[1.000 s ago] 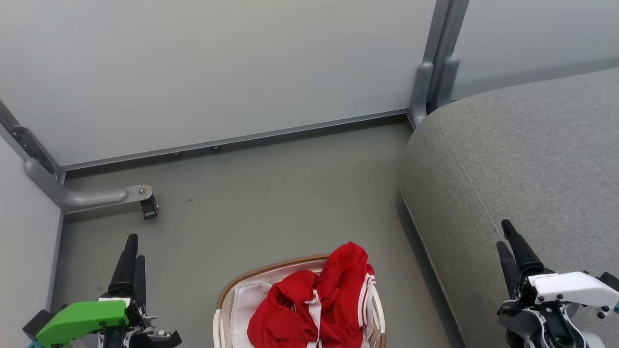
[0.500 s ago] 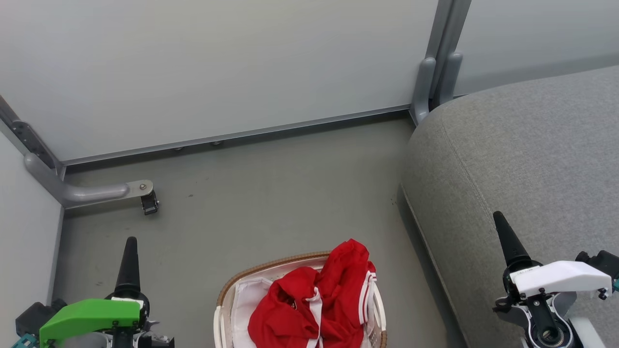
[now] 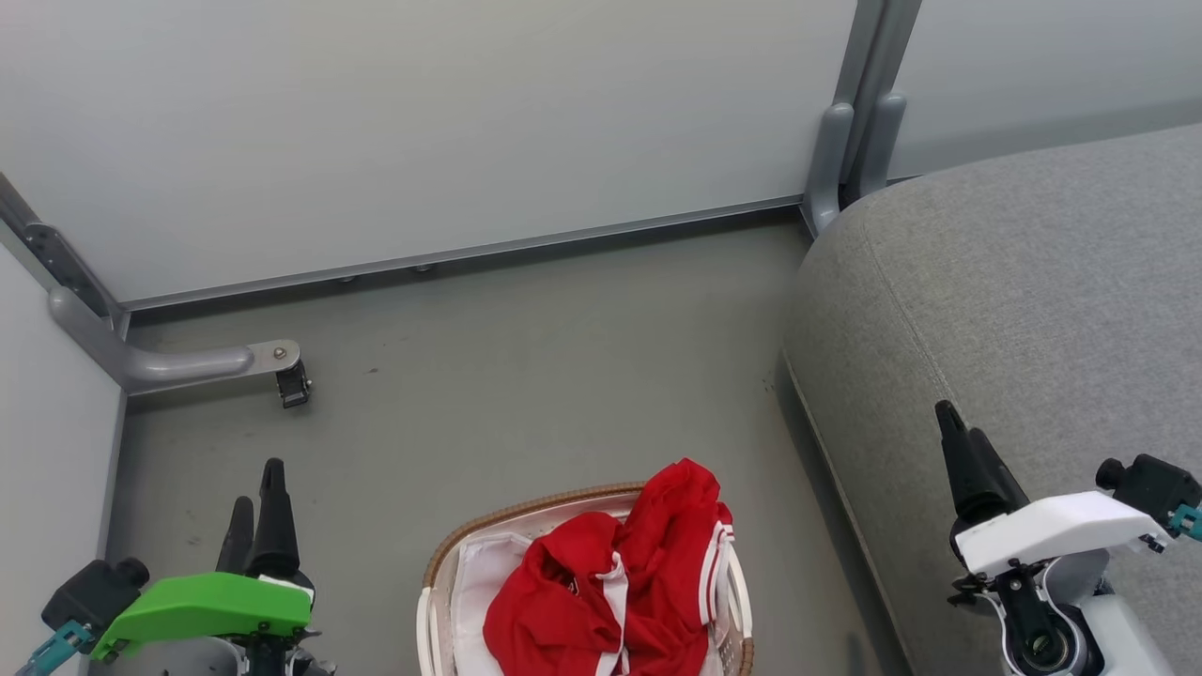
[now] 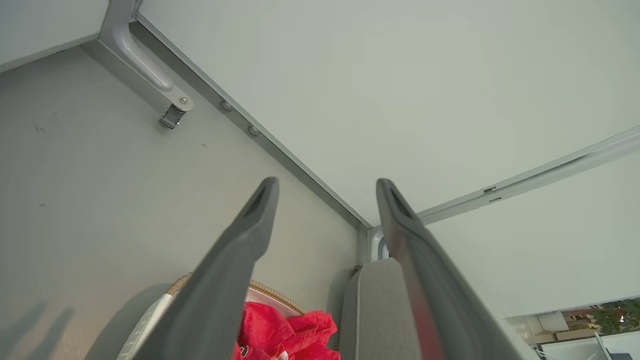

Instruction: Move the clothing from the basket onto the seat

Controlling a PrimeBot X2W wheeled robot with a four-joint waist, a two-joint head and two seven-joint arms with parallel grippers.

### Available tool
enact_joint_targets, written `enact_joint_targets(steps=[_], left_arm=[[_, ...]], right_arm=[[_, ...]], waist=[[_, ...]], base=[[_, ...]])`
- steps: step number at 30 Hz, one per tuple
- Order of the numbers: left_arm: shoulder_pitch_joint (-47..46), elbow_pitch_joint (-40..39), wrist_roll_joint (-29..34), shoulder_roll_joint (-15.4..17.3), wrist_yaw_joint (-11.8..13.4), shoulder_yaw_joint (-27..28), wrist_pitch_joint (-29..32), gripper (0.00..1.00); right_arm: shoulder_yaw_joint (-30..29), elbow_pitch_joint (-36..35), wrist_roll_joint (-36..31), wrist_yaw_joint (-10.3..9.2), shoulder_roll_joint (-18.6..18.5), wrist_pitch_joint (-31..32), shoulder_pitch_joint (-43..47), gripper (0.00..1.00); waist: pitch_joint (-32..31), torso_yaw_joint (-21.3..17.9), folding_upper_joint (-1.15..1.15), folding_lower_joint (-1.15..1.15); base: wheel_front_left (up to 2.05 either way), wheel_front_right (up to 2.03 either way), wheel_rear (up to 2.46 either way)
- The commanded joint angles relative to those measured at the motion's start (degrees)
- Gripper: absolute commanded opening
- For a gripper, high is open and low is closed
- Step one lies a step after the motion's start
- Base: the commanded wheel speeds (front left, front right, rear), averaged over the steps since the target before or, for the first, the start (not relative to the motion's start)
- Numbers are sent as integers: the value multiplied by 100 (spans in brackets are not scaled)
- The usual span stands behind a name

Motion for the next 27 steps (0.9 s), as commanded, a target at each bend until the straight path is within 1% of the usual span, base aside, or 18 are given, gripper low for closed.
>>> enact_joint_targets(steps=[1, 17, 27], left_arm=[[-186, -45, 284, 77, -18, -12, -71, 100], [-139, 105, 1723, 84, -23, -128, -364, 100], [-56, 104, 2440, 72, -20, -155, -525, 100]], right_arm=[[82, -58, -250, 1, -82, -81, -179, 100], [554, 33, -1489, 1, -211, -375, -266, 100], [600, 84, -2194, 1, -217, -531, -255, 100]], waist=[[9, 7, 0, 0], [73, 53, 0, 0], [86, 78, 0, 0]], base=[[0, 0, 0], [0, 0, 0], [0, 0, 0]])
